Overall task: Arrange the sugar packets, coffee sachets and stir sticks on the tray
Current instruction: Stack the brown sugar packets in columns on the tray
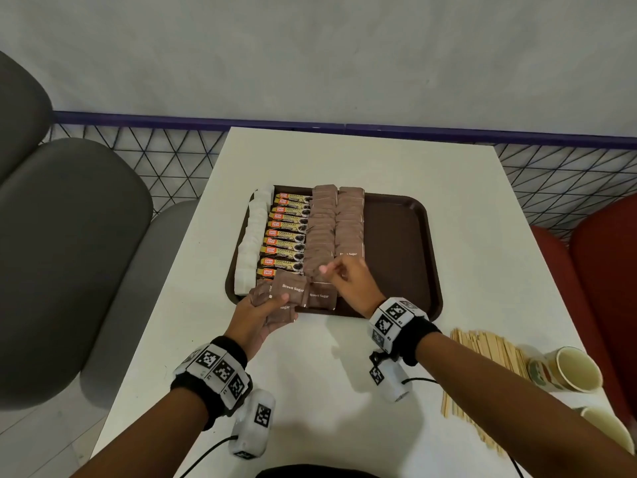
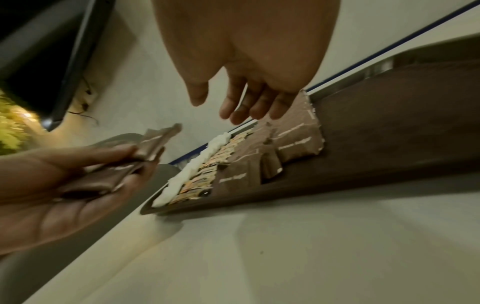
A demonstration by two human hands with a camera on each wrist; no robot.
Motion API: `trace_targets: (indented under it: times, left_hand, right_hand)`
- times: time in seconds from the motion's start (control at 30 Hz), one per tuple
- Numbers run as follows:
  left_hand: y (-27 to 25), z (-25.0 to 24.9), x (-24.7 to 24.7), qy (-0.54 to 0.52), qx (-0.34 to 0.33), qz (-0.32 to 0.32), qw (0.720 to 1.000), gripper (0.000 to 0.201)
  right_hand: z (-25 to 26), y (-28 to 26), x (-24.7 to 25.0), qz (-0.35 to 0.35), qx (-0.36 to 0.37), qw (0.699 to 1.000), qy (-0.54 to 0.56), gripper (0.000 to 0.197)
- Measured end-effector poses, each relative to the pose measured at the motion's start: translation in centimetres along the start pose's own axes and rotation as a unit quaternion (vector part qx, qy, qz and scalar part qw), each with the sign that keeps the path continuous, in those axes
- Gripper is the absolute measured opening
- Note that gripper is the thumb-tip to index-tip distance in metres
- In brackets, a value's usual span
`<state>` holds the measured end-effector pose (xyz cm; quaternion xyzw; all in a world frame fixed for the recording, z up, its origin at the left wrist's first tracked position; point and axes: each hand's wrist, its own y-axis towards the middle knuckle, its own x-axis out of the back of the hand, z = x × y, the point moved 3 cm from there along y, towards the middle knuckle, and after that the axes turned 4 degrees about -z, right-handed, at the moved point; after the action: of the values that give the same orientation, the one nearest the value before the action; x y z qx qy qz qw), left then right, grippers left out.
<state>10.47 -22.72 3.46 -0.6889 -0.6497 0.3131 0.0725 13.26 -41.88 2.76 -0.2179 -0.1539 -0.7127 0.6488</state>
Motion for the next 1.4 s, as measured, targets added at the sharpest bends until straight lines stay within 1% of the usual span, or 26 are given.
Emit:
trace_targets:
  times: [0.1, 0.2, 0.33, 0.43, 0.57, 0.67, 0.77, 0.87, 1.1, 1.23, 1.4]
  left_hand:
    - [-0.2, 0.0, -0.3, -0.003, -0.01, 0.005, 1.0, 0.02]
    - [-0.4, 0.2, -0.3, 0.0, -0.011, 0.01, 1.0, 0.02]
    - [-0.6, 0.4, 0.0, 0.008, 0.011, 0.014, 1.0, 0.02]
    - [-0.7, 0.3, 0.2, 0.007, 0.025, 0.007, 1.0, 0.018]
    - [-0.4, 0.3, 0.9, -0.01, 0.03, -0.013, 0.999, 0.024]
    - [-0.3, 0.5, 1.3, -0.026, 0.033, -0.03, 0.999, 0.032]
    - [-0.3, 0.6, 1.4, -0.042, 0.035, -0.032, 0.998, 0.035]
    - [-0.3, 0.6, 1.2, -0.04, 0.04, -0.032, 0.998, 0.036]
    - [0.0, 0.7, 1.1, -0.032, 0.05, -0.026, 0.998, 0.035]
    - [0.1, 0.7, 1.1, -0.031, 0.058, -0.023, 0.998, 0.031]
    - [0.3, 0.8, 1.0, -0.027, 0.064, -0.02, 0.997, 0.035]
  right_hand:
    - [0.9, -1.3, -1.7, 0.081, 0.019, 0.996, 0.034, 0.018]
    - [1.2, -2.0, -2.7, 0.111, -0.006, 0.986, 0.12, 0.013]
    - [0.8, -2.2, -2.8, 0.096, -0.06, 0.975, 0.192, 0.017]
    - [-0.1, -1.9, -1.6, 0.051, -0.109, 0.969, 0.215, 0.017]
    - [-2.2, -1.0, 1.6, -0.064, -0.121, 0.981, 0.141, 0.021]
    - [-3.8, -1.0, 3.7, -0.106, -0.141, 0.982, 0.063, 0.018]
    - [-4.9, -1.3, 4.8, -0.094, -0.172, 0.981, -0.01, 0.012]
    - [-5.5, -1.6, 5.0, -0.087, -0.183, 0.978, -0.056, 0.008]
    - [-6.1, -0.7, 2.7, -0.068, -0.198, 0.969, -0.135, 0.014]
    - [-5.7, -0.1, 2.4, -0.076, -0.191, 0.962, -0.18, 0.019]
    - [-4.8, 0.4, 2.8, -0.09, -0.166, 0.958, -0.217, 0.018]
